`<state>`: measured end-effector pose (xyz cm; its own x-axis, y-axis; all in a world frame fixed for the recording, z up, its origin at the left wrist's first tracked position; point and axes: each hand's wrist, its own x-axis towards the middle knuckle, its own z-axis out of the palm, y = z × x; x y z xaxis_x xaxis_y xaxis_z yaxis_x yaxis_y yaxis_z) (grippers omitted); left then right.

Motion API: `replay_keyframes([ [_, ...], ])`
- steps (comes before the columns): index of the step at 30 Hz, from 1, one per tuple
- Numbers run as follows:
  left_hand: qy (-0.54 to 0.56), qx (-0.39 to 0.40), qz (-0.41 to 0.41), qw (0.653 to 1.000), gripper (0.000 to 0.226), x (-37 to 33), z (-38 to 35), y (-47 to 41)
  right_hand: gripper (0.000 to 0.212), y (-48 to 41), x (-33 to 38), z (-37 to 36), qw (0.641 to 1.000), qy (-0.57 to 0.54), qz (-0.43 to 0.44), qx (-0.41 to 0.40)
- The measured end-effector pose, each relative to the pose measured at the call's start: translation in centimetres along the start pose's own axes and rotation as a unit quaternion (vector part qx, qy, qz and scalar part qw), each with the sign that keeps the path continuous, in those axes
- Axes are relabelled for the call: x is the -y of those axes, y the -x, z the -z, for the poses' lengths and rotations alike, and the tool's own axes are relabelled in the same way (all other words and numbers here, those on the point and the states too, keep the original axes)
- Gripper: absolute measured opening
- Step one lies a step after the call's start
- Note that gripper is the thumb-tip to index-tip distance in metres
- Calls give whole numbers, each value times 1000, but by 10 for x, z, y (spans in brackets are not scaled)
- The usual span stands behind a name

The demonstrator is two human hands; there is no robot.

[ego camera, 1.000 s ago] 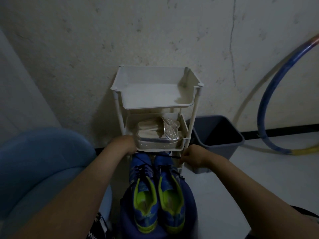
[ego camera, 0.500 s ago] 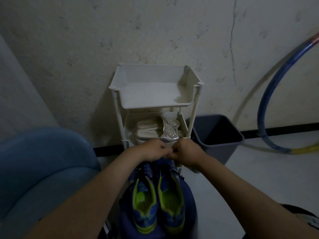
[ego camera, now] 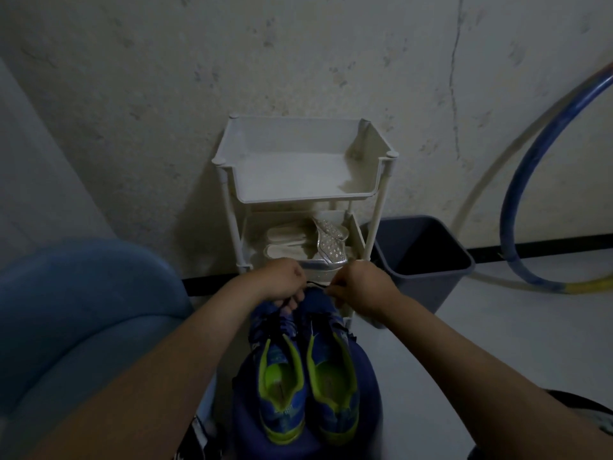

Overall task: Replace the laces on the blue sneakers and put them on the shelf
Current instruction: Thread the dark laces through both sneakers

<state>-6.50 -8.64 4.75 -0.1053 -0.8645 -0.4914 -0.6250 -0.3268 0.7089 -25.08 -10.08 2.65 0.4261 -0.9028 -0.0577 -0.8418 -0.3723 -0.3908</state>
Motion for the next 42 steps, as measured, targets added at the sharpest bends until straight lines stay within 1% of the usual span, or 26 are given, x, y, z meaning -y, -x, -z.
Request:
replay_keyframes([
  [2,22,2,-26,999,4,-1,-3,0,24,2,7,0,1000,-4,8,13],
  [4,-23,9,-64,998,11,-1,-5,-3,27,3,13,0,1000,7,3,4],
  [6,-83,-21,-85,993,20,1,-6,-6,30,2,13,-2,999,25,-19,-6],
  [8,-113,-60,-74,989,22,4,-7,-10,34,3,9,-7,997,49,-61,23],
  [9,-120,-71,-63,988,22,6,-8,-12,40,4,7,-11,992,76,-85,49],
  [11,-121,-71,-46,989,20,10,-11,-17,55,7,4,-22,981,120,-122,94],
  [12,-120,-61,-42,990,17,11,-13,-18,59,10,4,-27,977,121,-136,109],
  [13,-122,-48,-40,991,12,12,-15,-20,60,11,3,-31,975,111,-148,120],
  [15,-119,-19,-36,992,3,13,-18,-20,51,14,3,-35,973,80,-168,136],
  [16,-113,-10,-29,993,10,13,-20,-20,44,15,2,-36,972,64,-176,143],
  [17,-108,-7,-25,994,13,14,-22,-21,37,15,2,-36,971,47,-182,149],
  [18,-107,-10,-25,994,12,15,-23,-22,30,14,1,-37,970,30,-189,151],
  [20,-121,-18,-39,992,2,16,-27,-24,22,12,-3,-39,969,0,-206,140],
  [21,-128,-20,-46,990,2,16,-30,-25,21,11,-5,-40,967,-13,-216,136],
  [24,-128,-11,-43,991,12,16,-38,-24,21,9,-11,-42,956,-65,-248,144],
  [27,-164,-5,-34,986,19,17,-47,-23,22,9,-12,-42,934,-151,-291,144],
  [29,-194,8,-26,981,23,20,-51,-23,20,10,-12,-41,919,-188,-313,146],
  [31,-222,26,-27,974,24,24,-56,-25,17,11,-12,-40,913,-199,-321,153],
  [36,-251,27,-47,967,26,24,-65,-27,15,10,-13,-39,910,-213,-317,158],
  [39,-257,14,-55,965,25,26,-69,-29,17,11,-12,-38,907,-222,-322,158],
  [42,-235,-7,-46,971,22,30,-68,-35,23,10,-13,-39,906,-228,-322,156],
])
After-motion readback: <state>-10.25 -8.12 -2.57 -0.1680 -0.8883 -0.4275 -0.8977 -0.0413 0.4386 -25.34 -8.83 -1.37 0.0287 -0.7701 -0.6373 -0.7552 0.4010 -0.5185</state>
